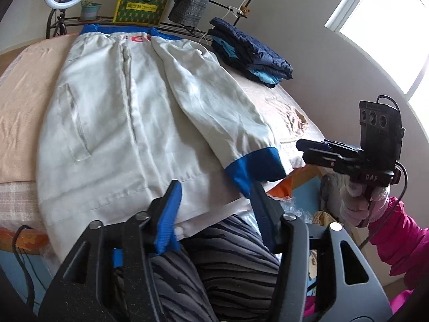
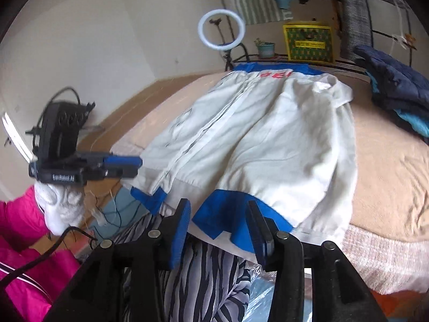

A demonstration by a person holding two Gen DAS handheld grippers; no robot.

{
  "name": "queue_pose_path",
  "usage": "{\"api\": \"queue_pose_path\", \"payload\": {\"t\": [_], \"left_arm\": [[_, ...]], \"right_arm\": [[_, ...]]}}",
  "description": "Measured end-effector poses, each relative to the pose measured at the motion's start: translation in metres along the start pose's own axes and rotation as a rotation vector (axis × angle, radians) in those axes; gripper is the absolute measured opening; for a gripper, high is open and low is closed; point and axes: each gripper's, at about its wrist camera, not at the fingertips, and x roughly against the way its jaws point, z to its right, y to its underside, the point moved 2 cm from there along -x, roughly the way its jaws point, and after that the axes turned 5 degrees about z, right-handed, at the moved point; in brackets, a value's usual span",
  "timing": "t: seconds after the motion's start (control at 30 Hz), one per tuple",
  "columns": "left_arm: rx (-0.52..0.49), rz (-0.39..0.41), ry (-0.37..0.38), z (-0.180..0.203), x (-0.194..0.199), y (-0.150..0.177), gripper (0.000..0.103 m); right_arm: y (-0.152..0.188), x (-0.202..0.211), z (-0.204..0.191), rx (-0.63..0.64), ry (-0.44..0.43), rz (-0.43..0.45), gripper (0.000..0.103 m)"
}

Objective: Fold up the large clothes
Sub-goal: 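Carry the cuff across the jacket back with the right tool, then lay the sleeve down and open the right tool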

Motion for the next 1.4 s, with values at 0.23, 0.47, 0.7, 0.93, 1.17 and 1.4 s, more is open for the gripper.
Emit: {"api": "queue_pose_path", "payload": {"t": [0.23,0.47,0.7,0.93,1.17,1.4], "left_arm": [[0.084,-0.144,0.083,0.019,-0.070,0.004,0.057],[0.395,-0.151,0.220,-0.010,-0.097,0.007,0.057],[0.402,-0.139,0.186,-0.009,-0.106,0.004,0.007],[0.381,-0.081,0.132,-0.017,-0.073,0.000,0.006],[0.396,-0.114,0.034,-0.025,-0.084,0.016,0.006],[0.360,-0.121,-0.002,-0.014,-0.085,0.014,0.006]], "right_arm": [[-0.009,0.025,0.083,-0.273,0.007,0.095,0.047],[0.005,-0.018,0.119,-0.439,-0.085,0.013,0.054],[0.014,-0.072,0.124,-0.502,-0.155,-0.039,0.011],[-0.030,-0.043,0.091,-0.232,-0.166,-0.035,0.002],[-0.080,-0.055,0.150,-0.311,-0.117,0.027,0.062],[-0.114,-0.111,0.233,-0.586,-0.071,0.113,0.057]]}}
